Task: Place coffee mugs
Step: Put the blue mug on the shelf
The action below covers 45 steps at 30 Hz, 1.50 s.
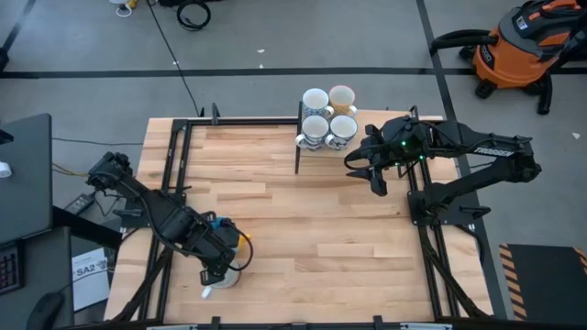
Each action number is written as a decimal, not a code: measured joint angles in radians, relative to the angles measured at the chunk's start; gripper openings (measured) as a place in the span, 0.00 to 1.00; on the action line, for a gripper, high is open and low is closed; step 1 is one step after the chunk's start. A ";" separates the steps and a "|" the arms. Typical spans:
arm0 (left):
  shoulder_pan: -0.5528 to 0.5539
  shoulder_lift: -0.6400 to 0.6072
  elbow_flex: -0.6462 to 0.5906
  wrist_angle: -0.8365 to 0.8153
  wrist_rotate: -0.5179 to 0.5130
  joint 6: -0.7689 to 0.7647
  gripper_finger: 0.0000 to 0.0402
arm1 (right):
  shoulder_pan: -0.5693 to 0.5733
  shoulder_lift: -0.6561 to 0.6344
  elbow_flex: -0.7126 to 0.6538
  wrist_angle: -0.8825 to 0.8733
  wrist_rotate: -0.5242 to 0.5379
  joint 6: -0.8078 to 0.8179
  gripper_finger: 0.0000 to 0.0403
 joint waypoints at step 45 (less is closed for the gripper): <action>0.418 -0.009 0.348 0.015 -0.022 0.011 0.10 | 0.000 -0.001 0.000 -0.001 0.000 0.061 0.52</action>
